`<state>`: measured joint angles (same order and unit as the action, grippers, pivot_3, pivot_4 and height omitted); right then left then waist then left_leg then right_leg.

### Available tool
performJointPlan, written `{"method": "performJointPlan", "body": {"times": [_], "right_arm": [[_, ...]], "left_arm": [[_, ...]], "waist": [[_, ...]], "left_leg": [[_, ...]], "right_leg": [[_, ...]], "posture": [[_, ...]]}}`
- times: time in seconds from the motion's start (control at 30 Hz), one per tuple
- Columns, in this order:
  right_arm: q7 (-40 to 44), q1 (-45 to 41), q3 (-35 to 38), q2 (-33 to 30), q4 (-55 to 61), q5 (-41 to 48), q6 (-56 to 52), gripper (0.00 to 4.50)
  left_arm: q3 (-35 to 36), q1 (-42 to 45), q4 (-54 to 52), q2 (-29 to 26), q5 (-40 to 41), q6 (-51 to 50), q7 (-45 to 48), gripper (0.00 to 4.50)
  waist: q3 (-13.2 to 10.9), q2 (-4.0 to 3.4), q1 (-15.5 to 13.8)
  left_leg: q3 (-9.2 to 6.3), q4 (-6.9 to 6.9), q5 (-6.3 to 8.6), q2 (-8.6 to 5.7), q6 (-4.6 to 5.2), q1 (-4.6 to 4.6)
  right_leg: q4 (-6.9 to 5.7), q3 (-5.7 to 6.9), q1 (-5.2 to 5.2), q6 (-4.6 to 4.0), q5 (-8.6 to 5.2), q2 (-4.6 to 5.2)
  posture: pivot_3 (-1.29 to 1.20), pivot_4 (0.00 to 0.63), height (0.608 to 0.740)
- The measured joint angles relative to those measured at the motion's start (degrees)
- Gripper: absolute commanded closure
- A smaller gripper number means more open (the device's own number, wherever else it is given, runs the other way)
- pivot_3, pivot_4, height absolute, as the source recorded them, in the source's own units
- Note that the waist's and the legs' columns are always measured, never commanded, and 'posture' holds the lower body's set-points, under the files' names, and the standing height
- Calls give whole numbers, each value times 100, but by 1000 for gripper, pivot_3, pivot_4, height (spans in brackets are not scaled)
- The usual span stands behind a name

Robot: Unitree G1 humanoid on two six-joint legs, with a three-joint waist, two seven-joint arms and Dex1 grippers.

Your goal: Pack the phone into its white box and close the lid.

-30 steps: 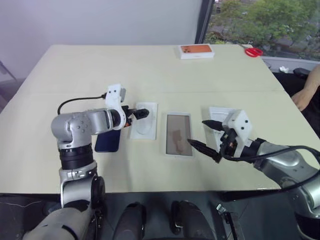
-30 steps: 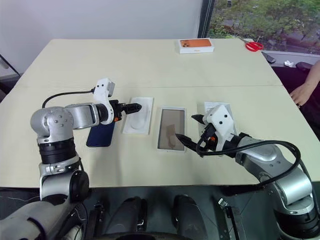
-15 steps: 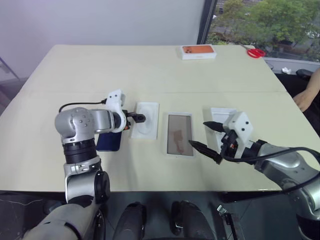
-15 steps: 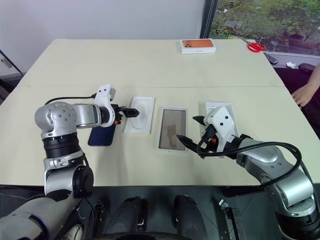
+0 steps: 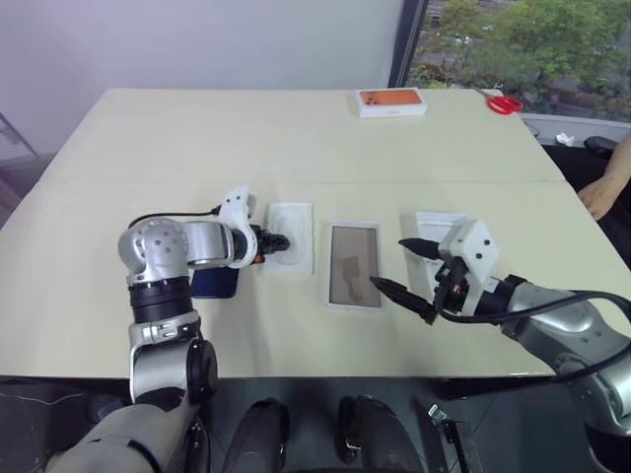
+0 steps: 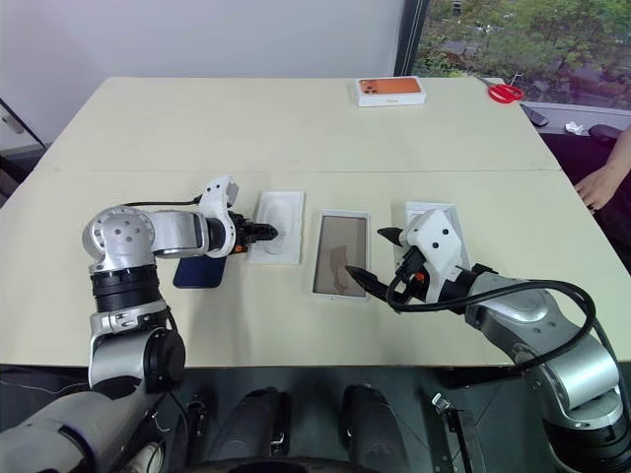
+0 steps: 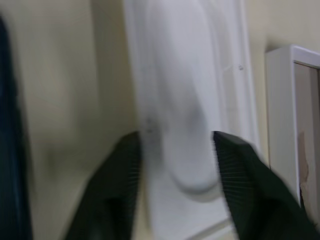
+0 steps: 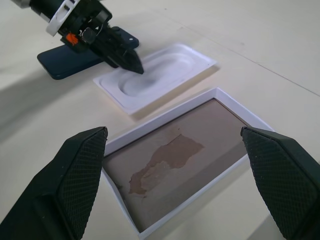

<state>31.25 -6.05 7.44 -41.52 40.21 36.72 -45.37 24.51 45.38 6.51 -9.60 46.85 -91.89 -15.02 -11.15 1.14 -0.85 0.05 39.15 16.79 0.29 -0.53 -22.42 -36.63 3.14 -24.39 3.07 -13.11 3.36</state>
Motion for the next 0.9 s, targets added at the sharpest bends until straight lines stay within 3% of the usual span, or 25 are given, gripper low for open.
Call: {"method": "performJointPlan", "body": {"times": [0.03, 0.07, 0.3, 0.43, 0.63, 0.73, 0.9], "right_arm": [[-2, 0, 0, 0, 3, 8, -1, 0], [-4, 0, -2, 0, 4, 10, -4, 0], [-65, -7, -23, 3, 72, 61, -48, 0], [-68, -14, -29, 3, 74, 67, -50, 0], [-36, -122, -47, 2, 73, 68, -50, 0], [9, -131, -71, 2, 69, 65, -50, 0], [83, -294, -195, 2, -21, 54, -47, 0]], "left_arm": [[81, -13, 38, 25, 48, -7, -49, 4253], [154, -18, 66, 37, 142, -3, -83, 4453], [218, -33, 127, -223, 598, -14, -300, 4453], [736, -38, -72, -209, 809, -13, -302, 4453], [877, -416, -835, -21, 2418, -13, -596, 4453], [699, -556, -1027, 120, 3222, -12, -1091, 4453], [-688, -1223, -1350, 58, 4718, 493, -2337, 4453]], "waist": [[0, 0, 0], [0, 0, 0], [0, 1, 23], [0, 1, 14], [-1, 2, -6], [-1, 3, -3], [-1, 3, 9]], "left_leg": [[0, 0, 0, -1, 0, 0], [0, 0, 0, -1, 0, 0], [0, -1, -2, 1, -3, 2], [-1, -1, -4, 1, -8, 1], [-2, -1, -9, -3, -17, -3], [-2, 0, -10, -6, -18, -3], [-5, -1, -10, -4, -19, -1]], "right_leg": [[0, 0, 0, 0, 0, 0], [0, 0, 0, 0, 0, 1], [-4, -1, 0, 0, 0, -1], [-5, 0, -1, 0, 0, -2], [-2, 0, -1, 0, 0, 21], [-3, 0, -1, 0, 0, 23], [-6, -4, -1, 0, 0, 24]], "posture": [[0, 150, 740], [0, 150, 740], [0, 150, 740], [0, 150, 740], [0, 150, 740], [0, 150, 740], [0, 150, 740]]}}
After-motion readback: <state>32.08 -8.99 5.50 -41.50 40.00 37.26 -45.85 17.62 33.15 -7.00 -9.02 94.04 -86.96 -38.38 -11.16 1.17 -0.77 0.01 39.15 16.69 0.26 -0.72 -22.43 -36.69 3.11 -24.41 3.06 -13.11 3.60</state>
